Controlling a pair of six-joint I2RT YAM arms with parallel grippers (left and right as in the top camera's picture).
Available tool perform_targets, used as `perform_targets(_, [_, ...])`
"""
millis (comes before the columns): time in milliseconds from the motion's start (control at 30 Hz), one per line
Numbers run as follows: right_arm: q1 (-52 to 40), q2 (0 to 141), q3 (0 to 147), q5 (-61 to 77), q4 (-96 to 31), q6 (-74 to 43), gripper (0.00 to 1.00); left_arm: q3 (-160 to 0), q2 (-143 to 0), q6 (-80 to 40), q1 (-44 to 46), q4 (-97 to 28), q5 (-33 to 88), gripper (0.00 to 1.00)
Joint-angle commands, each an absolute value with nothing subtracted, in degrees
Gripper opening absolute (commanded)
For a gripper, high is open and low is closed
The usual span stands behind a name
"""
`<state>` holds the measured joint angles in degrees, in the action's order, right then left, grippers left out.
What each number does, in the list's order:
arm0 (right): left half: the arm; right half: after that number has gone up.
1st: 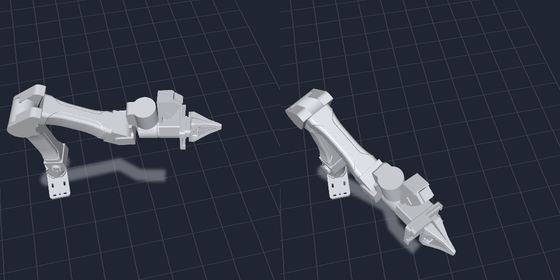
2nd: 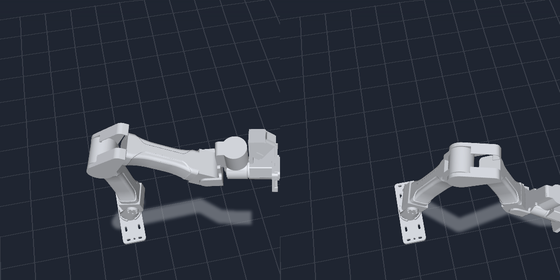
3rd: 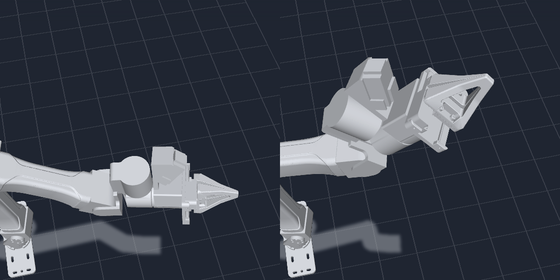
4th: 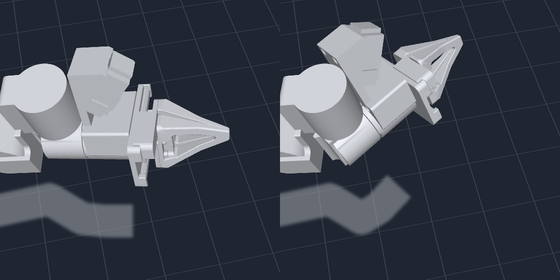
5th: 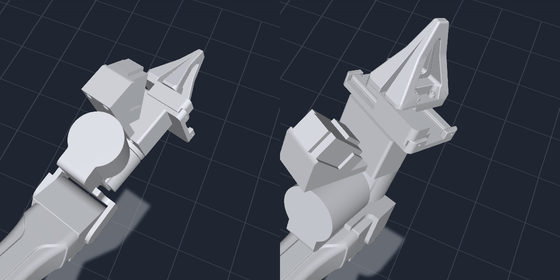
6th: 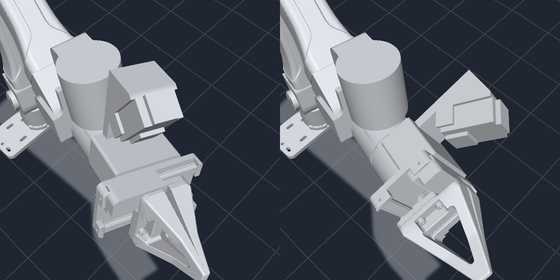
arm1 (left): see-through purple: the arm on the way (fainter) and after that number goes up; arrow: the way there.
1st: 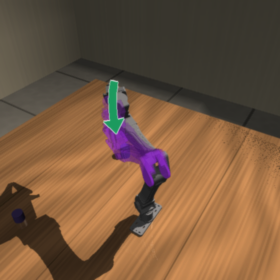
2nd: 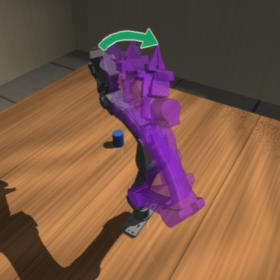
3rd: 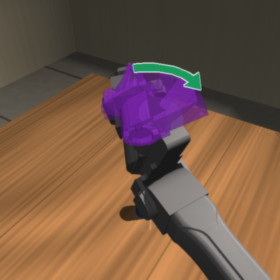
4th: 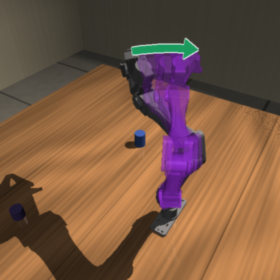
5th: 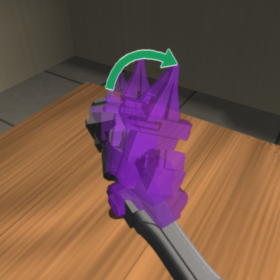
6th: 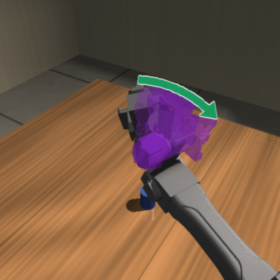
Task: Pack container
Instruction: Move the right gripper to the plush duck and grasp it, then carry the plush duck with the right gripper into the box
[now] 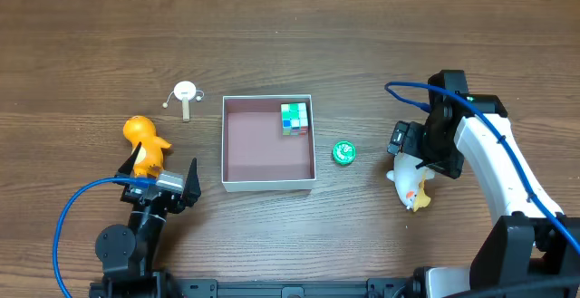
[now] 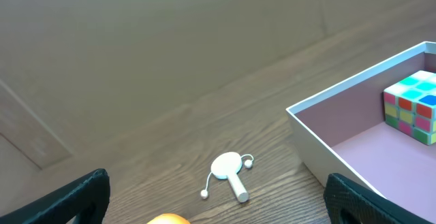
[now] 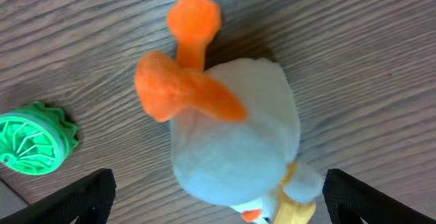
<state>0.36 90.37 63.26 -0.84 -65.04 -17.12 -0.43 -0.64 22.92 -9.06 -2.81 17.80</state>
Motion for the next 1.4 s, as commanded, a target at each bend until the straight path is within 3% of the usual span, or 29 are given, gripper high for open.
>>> perform_targets(0, [0.4,89.8,62.9,0.0,-63.7,-16.2,1.00,-0.3,-0.3,23.1,-9.4,-2.7,17.8,1.00])
perform_targets(467, [0.4,90.2,54.7,-0.3,-57.7,-18.1,0.97,-0.3,-0.3,23.1,-9.4,-2.7,17.8,1.00])
perform_targets(600, [0.4,90.2,54.7,-0.3,-58.0,-19.3,0.80,-0.3,-0.3,23.1,-9.4,-2.7,17.8,1.00])
perform_targets(767, [0.4,90.2,54.7,-0.3,-57.7,-19.5,0.40,-0.3,-0.3,23.1,-9.4,-2.7,17.8,1.00])
perform_targets(867, [0.4,90.2,55.9,-0.3,-57.1,-19.5,0.23,-0.3,-0.3,23.1,-9.4,-2.7,17.8,1.00])
perform_targets(1100, [0.3,90.2,80.0,3.2,-66.1,-18.6,0.15,-0.3,-0.3,23.1,-9.4,-2.7,17.8,1.00])
perform_targets(1167, [-1.1,90.2,89.8,12.2,-70.3,-17.6,0.15,-0.3,-0.3,23.1,-9.4,-2.7,17.8,1.00])
perform_targets(1267, [-7.6,90.2,96.9,21.6,-74.1,-17.6,0.16,-0.3,-0.3,23.1,-9.4,-2.7,17.8,1.00])
perform_targets(1367, [-16.9,90.1,96.8,22.3,-73.6,-13.5,0.17,-0.3,-0.3,23.1,-9.4,-2.7,17.8,1.00])
